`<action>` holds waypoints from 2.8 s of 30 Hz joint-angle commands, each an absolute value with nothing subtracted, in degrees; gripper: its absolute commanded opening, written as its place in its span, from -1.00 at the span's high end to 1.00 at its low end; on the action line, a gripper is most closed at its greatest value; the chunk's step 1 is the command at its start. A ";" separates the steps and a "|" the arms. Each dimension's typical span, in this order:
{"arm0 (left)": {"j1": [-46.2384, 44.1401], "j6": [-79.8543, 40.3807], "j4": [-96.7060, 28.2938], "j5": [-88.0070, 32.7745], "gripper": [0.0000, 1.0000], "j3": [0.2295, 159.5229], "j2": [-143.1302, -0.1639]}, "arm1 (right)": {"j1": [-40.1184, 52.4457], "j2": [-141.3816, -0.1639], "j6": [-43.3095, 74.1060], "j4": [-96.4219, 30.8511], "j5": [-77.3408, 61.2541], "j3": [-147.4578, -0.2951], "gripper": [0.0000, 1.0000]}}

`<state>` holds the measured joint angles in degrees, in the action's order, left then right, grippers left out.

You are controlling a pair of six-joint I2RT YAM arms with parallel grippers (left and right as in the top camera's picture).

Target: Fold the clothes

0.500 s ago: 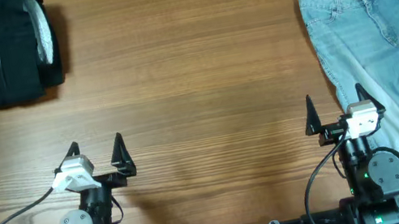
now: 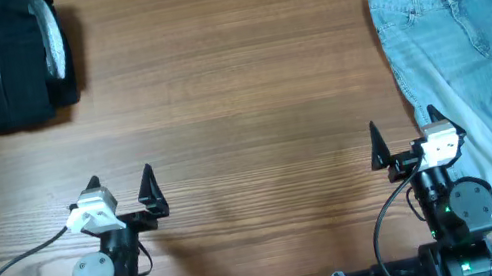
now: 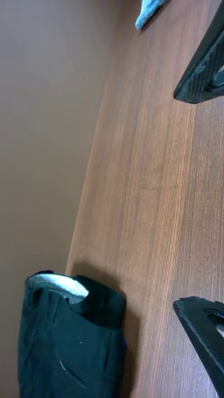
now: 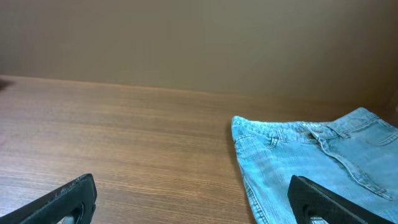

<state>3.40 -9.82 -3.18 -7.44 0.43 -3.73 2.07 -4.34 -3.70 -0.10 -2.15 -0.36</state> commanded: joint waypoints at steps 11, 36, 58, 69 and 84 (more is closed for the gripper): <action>3.33 -10.70 -3.66 -8.69 -1.00 0.34 -3.81 | 2.28 -4.58 -2.66 0.14 -3.44 -0.30 -1.00; 3.33 -10.70 -3.66 -8.69 -1.00 0.34 -3.81 | 2.28 -6.55 49.69 5.56 -2.09 -2.04 -0.99; 3.33 -10.70 -3.66 -8.69 -1.00 0.34 -3.81 | -3.92 -102.83 8.78 -13.61 7.33 -73.54 -1.00; 3.33 -10.70 -3.66 -8.69 -0.99 0.34 -3.81 | -4.95 -122.02 6.00 -7.11 7.35 -76.58 -0.97; 3.33 -10.70 -3.66 -8.69 -1.00 0.34 -3.81 | 0.49 -121.54 4.62 -5.78 7.51 -77.17 0.91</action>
